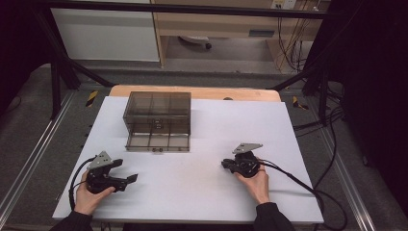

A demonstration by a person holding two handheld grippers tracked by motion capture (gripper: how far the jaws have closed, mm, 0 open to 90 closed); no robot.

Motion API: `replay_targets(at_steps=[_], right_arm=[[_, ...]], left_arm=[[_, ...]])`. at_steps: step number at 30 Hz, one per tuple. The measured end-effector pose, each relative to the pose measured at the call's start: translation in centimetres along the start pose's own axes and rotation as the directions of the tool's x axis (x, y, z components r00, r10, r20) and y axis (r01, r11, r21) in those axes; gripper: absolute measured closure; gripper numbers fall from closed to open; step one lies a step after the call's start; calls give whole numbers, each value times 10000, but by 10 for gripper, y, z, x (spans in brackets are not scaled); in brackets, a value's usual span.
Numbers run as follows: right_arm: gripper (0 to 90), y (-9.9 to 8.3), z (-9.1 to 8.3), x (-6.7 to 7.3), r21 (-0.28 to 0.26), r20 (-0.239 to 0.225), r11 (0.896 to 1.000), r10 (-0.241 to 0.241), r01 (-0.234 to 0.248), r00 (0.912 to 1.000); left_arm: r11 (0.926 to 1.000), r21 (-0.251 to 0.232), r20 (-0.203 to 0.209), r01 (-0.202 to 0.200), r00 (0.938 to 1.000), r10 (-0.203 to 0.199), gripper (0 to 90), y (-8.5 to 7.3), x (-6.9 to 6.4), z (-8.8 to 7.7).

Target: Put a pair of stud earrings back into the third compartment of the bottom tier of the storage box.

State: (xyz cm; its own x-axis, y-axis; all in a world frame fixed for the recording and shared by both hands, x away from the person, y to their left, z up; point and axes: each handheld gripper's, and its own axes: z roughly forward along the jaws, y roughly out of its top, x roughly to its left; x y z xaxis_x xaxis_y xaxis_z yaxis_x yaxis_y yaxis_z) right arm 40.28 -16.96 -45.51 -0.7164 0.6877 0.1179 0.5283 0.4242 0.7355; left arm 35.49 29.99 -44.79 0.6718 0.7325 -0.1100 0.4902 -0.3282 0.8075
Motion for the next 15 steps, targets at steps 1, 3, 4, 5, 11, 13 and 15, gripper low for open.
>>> replay_targets(at_steps=[1, 3, 4, 5, 11, 13, 15], right_arm=[[825, 0, 0, 0, -13, -1, 10000, -9, 9, 10000], [825, 1, -2, 0, -86, 11, 10000, -38, 38, 10000], [826, 1, -3, 0, -70, -6, 10000, -39, 39, 10000], [826, 1, -4, 0, -111, -16, 9999, -1, 1, 10000], [826, 4, -9, 0, -309, -75, 9995, 18, -21, 10000], [826, 4, -11, 0, -340, -102, 9994, 3, -7, 9999], [826, 5, -14, 0, -391, -128, 9992, 5, -10, 9999]], left_arm=[[10000, -6, 0, 4, 10000, -4, 93, 0, 0, 0], [10000, -10, -10, 12, 10000, -12, 93, 0, 0, 0], [10000, -23, -5, 26, 10000, -26, 93, 0, 0, 0], [10000, -18, -8, 26, 10000, -26, 93, 0, 0, 0], [10000, -21, -10, 31, 10000, -31, 93, 0, 0, 0], [10000, -22, -14, 24, 10000, -24, 93, 0, 0, 0], [10000, -16, -18, 25, 10000, -25, 93, 0, 0, 0]])
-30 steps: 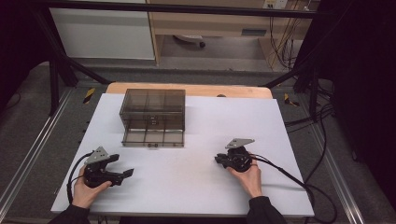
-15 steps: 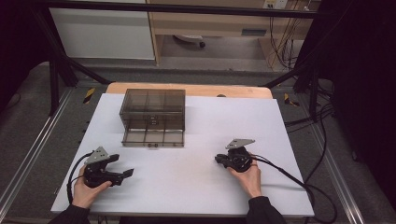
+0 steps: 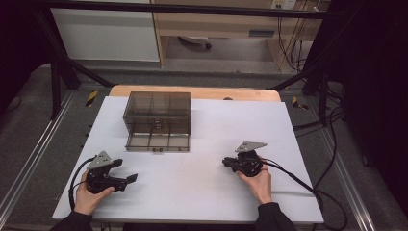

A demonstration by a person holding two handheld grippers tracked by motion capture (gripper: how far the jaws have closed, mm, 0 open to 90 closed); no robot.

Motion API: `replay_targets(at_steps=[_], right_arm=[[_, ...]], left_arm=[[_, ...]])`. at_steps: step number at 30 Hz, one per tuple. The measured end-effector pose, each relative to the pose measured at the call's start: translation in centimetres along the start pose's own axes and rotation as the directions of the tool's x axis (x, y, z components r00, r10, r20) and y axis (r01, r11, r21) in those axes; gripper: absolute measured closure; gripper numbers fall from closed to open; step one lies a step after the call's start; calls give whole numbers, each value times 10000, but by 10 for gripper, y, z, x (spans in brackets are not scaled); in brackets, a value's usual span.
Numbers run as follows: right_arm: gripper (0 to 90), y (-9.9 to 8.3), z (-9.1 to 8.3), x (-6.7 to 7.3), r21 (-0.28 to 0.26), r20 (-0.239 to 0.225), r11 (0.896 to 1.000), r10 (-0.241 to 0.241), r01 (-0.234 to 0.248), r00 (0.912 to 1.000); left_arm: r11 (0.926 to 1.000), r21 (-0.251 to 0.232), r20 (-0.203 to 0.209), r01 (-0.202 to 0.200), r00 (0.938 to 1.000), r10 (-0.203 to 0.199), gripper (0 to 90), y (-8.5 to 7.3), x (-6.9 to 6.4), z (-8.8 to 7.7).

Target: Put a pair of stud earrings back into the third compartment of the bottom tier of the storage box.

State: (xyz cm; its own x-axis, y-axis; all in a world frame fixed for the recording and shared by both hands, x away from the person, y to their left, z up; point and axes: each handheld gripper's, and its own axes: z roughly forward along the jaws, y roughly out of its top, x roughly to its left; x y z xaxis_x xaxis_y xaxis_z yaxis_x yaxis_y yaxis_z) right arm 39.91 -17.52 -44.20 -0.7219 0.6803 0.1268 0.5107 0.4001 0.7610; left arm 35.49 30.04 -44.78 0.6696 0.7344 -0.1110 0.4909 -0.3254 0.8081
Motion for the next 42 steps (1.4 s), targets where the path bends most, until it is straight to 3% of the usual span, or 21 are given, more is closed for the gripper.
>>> replay_targets(at_steps=[21, 42], right_arm=[[826, 18, -19, 8, -417, -159, 9991, -122, 115, 9998], [825, 56, -6, 31, -579, -564, 9968, -581, 548, 9967]], left_arm=[[10000, 17, -38, 6, 10000, -6, 93, 0, 0, 0], [10000, 7, -28, 21, 10000, -21, 93, 0, 1, 0]])
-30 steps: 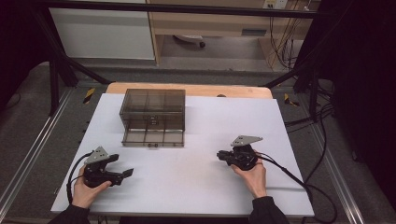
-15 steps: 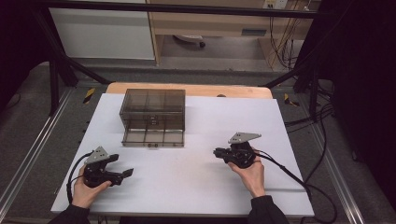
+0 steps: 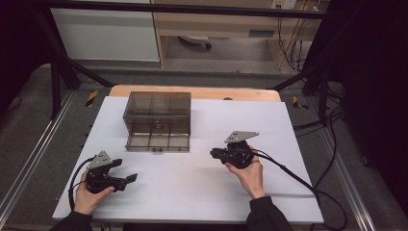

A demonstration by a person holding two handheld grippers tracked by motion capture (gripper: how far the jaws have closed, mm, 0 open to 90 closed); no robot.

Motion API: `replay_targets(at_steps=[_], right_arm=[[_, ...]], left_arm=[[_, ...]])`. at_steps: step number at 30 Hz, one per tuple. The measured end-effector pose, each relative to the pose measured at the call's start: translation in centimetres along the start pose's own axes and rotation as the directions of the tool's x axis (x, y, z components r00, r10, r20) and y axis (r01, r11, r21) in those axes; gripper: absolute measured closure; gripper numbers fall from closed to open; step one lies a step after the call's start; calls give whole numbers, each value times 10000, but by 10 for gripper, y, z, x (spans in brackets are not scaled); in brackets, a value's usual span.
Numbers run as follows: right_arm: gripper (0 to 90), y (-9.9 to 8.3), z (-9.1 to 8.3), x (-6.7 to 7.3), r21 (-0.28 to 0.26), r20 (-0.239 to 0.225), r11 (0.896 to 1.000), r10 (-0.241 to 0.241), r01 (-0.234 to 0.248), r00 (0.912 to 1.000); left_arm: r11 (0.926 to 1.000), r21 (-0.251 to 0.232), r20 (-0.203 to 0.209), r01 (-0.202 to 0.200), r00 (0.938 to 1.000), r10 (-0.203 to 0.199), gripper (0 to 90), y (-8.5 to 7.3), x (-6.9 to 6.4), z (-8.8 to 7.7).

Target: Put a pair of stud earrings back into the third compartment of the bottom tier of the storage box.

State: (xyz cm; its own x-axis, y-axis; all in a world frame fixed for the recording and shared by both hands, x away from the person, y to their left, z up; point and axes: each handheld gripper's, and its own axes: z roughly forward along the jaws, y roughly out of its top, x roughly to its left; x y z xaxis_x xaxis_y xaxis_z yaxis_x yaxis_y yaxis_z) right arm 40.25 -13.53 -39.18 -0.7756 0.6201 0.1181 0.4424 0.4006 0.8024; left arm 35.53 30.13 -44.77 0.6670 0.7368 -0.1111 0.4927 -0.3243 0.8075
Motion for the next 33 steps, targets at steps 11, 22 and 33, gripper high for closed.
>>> replay_targets(at_steps=[11, 22, 33], right_arm=[[826, 24, 17, 11, 80, -115, 9996, -283, 283, 9995], [826, 46, 37, 19, 58, -203, 9992, -403, 404, 9990], [826, 62, 57, 24, 152, -219, 9987, -478, 481, 9986]], left_arm=[[10000, -13, 5, -3, 10000, 3, 93, 0, 0, 0], [10000, -36, 15, 1, 10000, -1, 93, 0, 0, -1], [10000, -48, 21, 17, 10000, -17, 93, 0, 0, -1]])
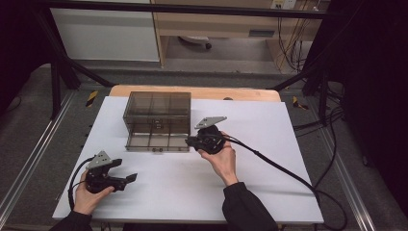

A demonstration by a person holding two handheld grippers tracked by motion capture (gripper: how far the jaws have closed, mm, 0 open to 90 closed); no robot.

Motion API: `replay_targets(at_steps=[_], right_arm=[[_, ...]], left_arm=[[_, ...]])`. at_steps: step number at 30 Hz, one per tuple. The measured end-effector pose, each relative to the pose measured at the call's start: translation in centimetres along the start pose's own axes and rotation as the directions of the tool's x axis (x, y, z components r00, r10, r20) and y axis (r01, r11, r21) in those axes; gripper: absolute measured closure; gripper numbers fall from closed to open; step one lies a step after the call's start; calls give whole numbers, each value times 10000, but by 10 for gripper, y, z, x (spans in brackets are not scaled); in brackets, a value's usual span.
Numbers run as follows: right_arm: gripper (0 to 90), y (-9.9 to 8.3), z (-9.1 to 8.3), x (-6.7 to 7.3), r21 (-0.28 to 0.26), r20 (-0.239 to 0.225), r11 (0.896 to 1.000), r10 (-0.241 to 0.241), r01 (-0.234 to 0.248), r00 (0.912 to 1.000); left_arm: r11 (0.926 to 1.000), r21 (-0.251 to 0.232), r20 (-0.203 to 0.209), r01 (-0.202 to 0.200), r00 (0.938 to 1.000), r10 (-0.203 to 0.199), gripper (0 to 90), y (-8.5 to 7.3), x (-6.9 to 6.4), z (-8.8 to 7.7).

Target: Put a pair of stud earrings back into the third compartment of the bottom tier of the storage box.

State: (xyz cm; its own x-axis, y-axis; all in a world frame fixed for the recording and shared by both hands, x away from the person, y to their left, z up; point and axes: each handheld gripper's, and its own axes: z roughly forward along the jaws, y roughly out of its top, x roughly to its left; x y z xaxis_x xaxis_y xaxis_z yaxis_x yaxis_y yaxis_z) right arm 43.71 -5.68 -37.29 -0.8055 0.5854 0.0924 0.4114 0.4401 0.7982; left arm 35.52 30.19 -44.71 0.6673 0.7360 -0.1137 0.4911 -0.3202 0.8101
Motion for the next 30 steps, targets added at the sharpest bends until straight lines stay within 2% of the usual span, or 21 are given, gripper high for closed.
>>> replay_targets(at_steps=[17, 30], right_arm=[[826, 24, 37, 7, 100, 45, 9999, -50, 49, 10000], [826, 23, 65, 2, 472, 206, 9988, 121, -131, 9997]], left_arm=[[10000, -6, 29, -9, 10000, 9, 93, 0, 0, 0], [10000, 8, 40, -21, 10000, 21, 93, 0, 0, 0]])
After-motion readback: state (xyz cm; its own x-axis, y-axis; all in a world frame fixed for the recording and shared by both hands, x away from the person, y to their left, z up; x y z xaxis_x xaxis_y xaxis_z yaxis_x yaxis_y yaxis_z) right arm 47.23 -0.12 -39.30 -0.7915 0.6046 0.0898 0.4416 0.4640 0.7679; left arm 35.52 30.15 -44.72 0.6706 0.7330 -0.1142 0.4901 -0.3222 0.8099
